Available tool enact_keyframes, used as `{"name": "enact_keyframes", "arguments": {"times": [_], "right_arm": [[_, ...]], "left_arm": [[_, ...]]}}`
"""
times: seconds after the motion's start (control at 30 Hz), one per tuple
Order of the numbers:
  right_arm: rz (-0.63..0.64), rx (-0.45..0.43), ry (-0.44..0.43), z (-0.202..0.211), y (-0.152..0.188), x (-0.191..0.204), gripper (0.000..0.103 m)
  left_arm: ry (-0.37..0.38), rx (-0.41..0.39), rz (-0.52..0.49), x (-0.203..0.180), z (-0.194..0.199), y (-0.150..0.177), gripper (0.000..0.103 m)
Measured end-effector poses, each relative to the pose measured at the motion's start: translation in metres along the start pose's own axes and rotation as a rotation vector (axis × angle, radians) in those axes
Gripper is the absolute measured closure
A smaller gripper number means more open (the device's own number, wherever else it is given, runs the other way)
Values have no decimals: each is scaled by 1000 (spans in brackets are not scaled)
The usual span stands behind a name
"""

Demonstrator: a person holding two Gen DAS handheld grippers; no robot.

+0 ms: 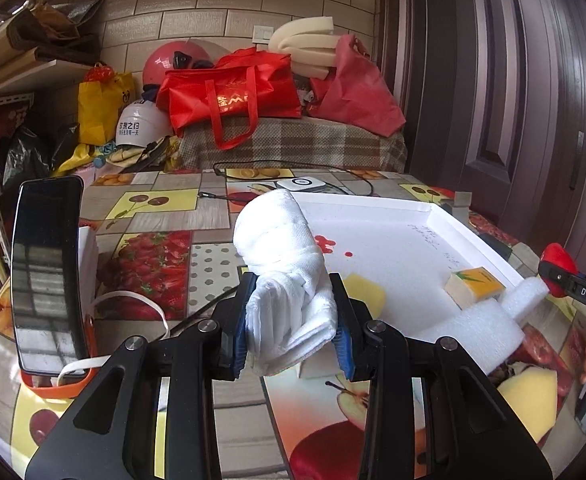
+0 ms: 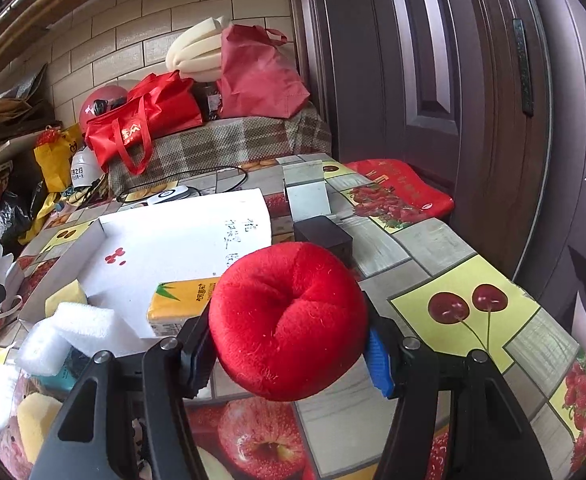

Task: Organize soft objects
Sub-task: 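Carry the cloth and apple over the white box and release both inside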

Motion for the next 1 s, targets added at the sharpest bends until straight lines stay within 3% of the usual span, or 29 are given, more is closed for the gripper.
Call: {"name": "enact_keyframes", "arguments": {"times": [0.4,0.47,0.7,0.77,1.0], "right_arm": [[28,-8,27,-54,-13,24,40],[52,-12,1,-62,-15,40,40],[145,70,-209,-83,0,106,40],[150,78,-242,-84,2,115,40],[100,110,-227,-91,4,110,36]], "left_arm": [[-55,-69,-39,-10,-47,-19,69],[-23,-73,-48,-22,-53,-21,69],[247,23,-107,-94,-75,-8,69],[265,56,-113,-103,-81,-4,69],[258,87,-53,-97,-88,-2,65]]}}
Point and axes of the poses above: each gripper's, at about its wrist camera, not at the fingertips, and z roughly against the way its jaws point, x to its left, y to its underside, the point moved 10 cm from there along -z, roughly the way its jaws point, and after that the axes turned 15 degrees about -x, right-handed, at the moved point
